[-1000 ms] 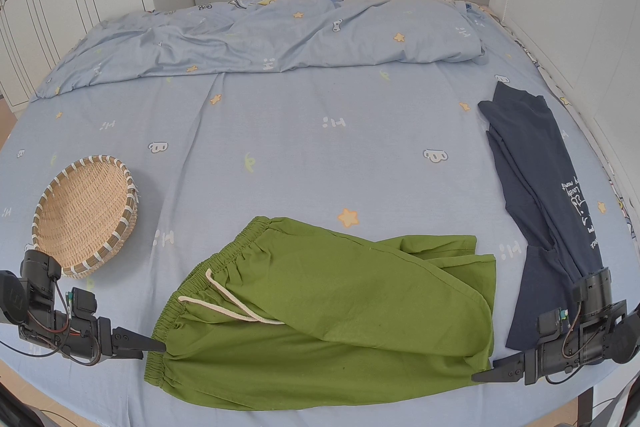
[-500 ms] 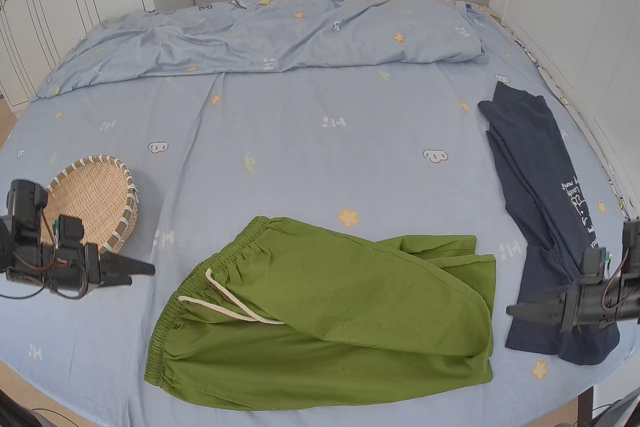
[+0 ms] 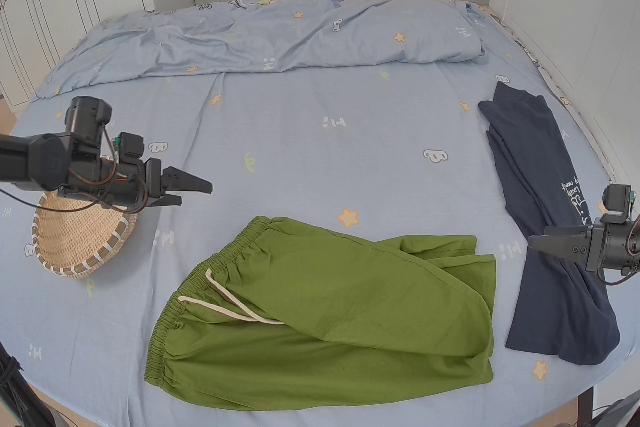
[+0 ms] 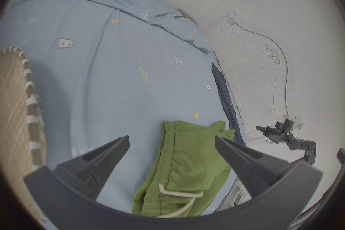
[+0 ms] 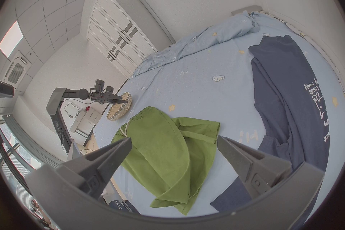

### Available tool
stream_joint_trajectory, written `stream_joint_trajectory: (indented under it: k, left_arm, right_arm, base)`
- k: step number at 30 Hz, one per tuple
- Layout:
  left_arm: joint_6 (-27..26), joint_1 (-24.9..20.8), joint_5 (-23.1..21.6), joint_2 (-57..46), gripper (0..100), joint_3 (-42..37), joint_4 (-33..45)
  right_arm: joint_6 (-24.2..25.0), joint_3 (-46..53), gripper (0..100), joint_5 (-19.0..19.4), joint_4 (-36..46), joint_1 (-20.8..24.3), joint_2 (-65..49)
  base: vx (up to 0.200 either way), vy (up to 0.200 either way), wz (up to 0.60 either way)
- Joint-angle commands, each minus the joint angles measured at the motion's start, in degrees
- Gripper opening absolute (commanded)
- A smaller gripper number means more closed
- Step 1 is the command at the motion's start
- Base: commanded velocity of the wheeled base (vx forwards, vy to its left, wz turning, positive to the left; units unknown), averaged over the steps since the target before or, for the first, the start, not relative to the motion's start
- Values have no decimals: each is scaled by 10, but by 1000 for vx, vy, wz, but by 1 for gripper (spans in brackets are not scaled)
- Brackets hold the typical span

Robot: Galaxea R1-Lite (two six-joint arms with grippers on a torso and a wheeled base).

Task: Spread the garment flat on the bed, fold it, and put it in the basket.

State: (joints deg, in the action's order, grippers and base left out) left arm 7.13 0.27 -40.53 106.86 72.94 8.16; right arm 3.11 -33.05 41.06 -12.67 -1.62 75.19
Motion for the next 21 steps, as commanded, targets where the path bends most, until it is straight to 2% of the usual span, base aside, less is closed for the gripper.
stream_joint_trajectory:
  k: [1, 8, 12, 21]
  left_arm:
    - [20, -50, 7, 132, 100, 114, 59]
    - [24, -74, 7, 183, 100, 140, 61]
    - [39, -95, 8, 215, 100, 163, 61]
    - [41, -99, 7, 216, 100, 171, 60]
  right_arm:
    - [1, -11, 100, 0, 6, 2, -2]
    - [1, -9, 100, -1, 5, 10, 3]
    - [1, -6, 100, -14, 4, 17, 3]
    - [1, -6, 100, -15, 4, 19, 7]
  base:
    - [0, 0, 0]
    - [0, 0, 0]
    - [0, 0, 0]
    - [0, 0, 0]
